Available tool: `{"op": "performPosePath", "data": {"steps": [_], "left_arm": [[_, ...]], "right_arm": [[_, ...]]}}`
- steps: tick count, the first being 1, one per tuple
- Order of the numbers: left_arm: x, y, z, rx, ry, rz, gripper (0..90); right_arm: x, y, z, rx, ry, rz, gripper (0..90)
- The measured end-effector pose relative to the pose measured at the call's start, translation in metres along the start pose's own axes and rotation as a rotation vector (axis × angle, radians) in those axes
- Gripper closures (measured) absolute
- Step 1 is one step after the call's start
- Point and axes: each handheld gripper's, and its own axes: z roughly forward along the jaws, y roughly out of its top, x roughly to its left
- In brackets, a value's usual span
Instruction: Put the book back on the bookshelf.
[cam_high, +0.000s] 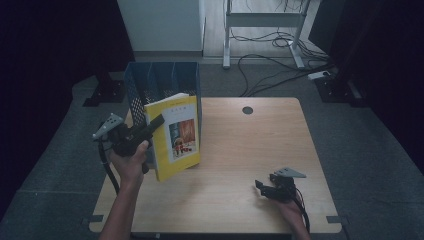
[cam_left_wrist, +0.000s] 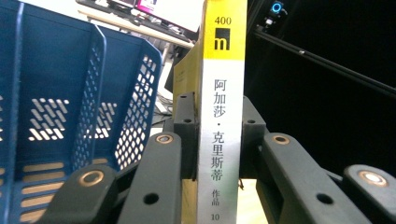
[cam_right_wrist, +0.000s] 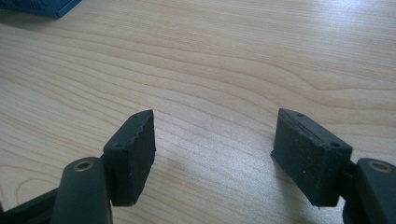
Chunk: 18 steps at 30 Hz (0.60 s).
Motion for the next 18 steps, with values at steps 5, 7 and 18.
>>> {"op": "performPosePath", "data": {"steps": [5,7,18], "left_arm": [[0.0026,0.0008,-0.0008,-0.003,0.011,-0.001,75.5],[0.0034,0.0014,-0.0009,-0.004,0.015,-0.002,75.5],[0.0031,0.0076,0.0037,-0.011,0.042,0.014,75.5]], "right_arm": [[0.0,0.0001,0.0,0.001,-0.001,-0.001,28.8],[0.0,0.0001,0.0,0.001,-0.001,-0.001,28.8],[-0.0001,0.0003,0.0001,0.002,-0.002,-0.002,28.9]]}}
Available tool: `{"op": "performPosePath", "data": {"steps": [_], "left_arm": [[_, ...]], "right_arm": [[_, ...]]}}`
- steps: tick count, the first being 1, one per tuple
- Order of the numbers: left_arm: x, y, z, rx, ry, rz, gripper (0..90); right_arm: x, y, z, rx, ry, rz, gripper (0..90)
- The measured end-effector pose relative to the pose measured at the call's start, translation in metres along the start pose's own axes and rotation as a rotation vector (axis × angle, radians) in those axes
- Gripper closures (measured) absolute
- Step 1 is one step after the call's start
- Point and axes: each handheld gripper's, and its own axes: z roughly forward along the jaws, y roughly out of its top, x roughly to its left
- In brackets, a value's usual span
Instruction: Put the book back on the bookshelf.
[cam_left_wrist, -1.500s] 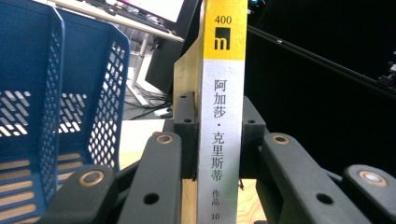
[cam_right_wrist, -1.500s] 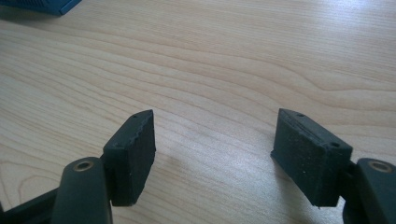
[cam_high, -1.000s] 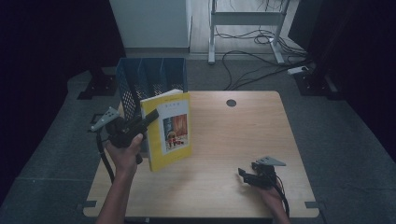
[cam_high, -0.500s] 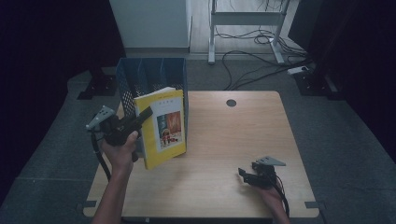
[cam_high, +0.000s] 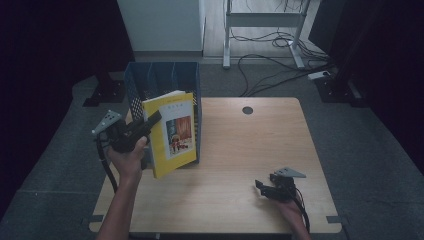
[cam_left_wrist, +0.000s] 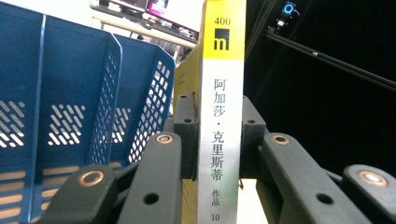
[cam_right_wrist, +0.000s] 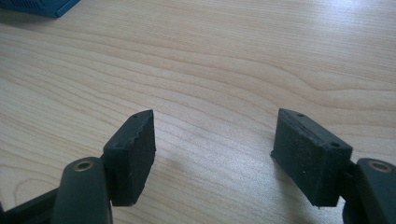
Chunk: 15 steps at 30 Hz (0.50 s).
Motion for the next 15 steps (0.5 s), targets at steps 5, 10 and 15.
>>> {"op": "performPosePath", "data": {"steps": [5,10,15], "left_arm": [[-0.0001,0.0034,0.0022,-0.008,0.001,-0.005,75.5],[-0.0002,0.0054,0.0047,-0.013,0.012,-0.002,75.5],[0.0012,0.0048,0.0104,-0.007,0.014,-0.005,75.5]], "right_arm": [[-0.0001,0.0,0.0,0.0,-0.001,0.002,28.8],[-0.0002,0.0001,0.0,0.0,-0.001,0.002,28.8],[-0.0003,0.0001,0.0,0.0,-0.001,0.001,28.9]]}}
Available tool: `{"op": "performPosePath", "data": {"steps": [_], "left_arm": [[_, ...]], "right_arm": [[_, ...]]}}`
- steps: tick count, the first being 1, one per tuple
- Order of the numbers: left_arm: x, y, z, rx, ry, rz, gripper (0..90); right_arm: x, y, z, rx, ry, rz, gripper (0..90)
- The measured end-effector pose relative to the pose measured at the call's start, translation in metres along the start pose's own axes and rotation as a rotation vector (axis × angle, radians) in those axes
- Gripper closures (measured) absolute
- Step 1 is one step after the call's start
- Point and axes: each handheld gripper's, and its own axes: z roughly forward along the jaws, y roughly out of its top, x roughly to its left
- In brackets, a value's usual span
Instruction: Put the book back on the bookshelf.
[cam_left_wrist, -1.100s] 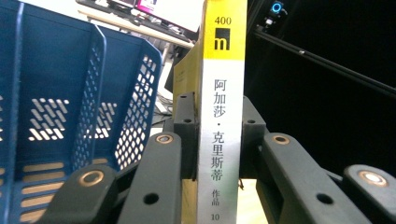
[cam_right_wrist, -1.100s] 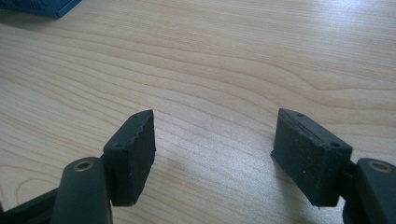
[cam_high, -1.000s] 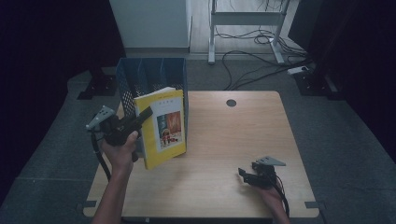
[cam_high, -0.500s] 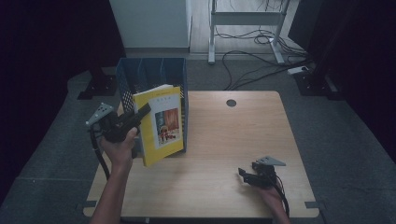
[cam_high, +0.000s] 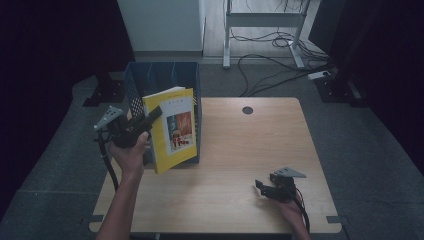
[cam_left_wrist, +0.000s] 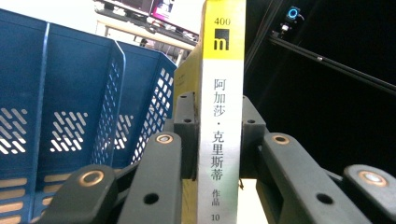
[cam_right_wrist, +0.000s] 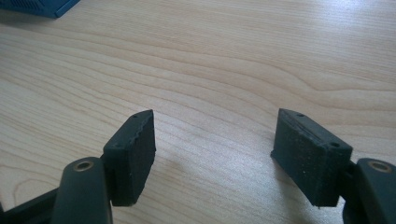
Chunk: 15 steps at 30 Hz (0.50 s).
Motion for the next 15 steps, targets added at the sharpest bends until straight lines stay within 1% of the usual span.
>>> {"op": "performPosePath", "data": {"steps": [5,10,12,15], "left_arm": [[0.001,0.0,0.006,0.013,0.005,0.0,75.5],[0.004,0.002,0.01,0.01,0.018,-0.01,75.5],[0.005,0.003,0.012,0.011,0.03,-0.004,75.5],[0.008,0.004,0.015,0.009,0.041,-0.01,75.5]], "right_arm": [[0.0,0.0,0.0,-0.002,-0.001,0.0,28.9],[0.0,0.0,0.0,-0.001,-0.002,-0.001,28.9],[0.0,0.0,0.0,-0.001,-0.003,-0.002,28.9],[0.0,0.0,0.0,-0.001,-0.002,0.0,28.9]]}}
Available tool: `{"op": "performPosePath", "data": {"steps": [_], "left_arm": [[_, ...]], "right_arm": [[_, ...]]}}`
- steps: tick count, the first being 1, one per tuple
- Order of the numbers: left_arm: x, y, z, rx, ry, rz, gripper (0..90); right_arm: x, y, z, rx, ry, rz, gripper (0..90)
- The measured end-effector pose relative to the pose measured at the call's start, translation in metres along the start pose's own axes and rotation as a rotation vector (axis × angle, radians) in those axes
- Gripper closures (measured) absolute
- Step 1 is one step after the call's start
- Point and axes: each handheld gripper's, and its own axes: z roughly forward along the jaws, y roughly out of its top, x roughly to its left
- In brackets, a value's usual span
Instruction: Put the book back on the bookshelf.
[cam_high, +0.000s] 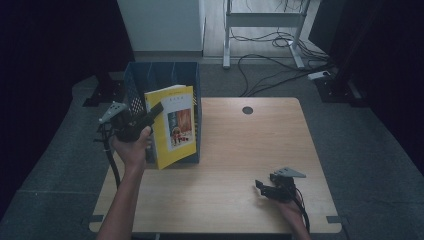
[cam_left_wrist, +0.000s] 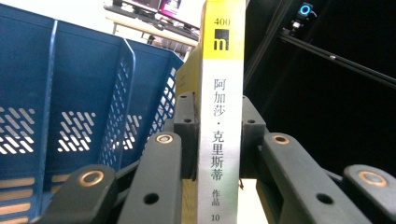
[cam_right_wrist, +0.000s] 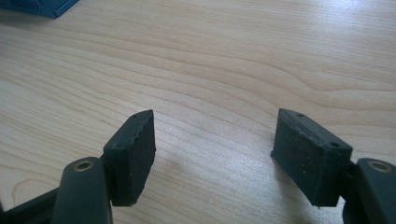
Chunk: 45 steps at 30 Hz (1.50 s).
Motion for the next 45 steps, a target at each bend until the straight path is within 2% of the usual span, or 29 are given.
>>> {"op": "performPosePath", "data": {"steps": [10,19,25,31,36,45], "left_arm": [[0.003,0.005,0.017,0.005,0.026,0.043,75.5],[0.01,0.006,0.029,-0.004,0.037,0.011,75.5],[0.012,0.005,0.035,-0.001,0.056,0.019,75.5],[0.014,0.007,0.039,-0.024,0.113,0.046,75.5],[0.019,0.006,0.043,-0.017,0.12,0.028,75.5],[0.021,0.002,0.054,-0.004,0.147,0.047,75.4]], "right_arm": [[0.0,0.0,0.001,0.0,-0.009,-0.007,28.9],[0.0,0.001,0.001,0.0,-0.012,-0.007,28.9],[0.001,0.001,0.001,0.0,-0.016,-0.008,29.2],[0.002,0.001,0.001,0.004,-0.026,-0.017,29.2],[0.001,0.001,0.001,0.0,-0.023,-0.01,29.2],[0.0,0.001,0.001,-0.003,-0.018,0.0,29.2]]}}
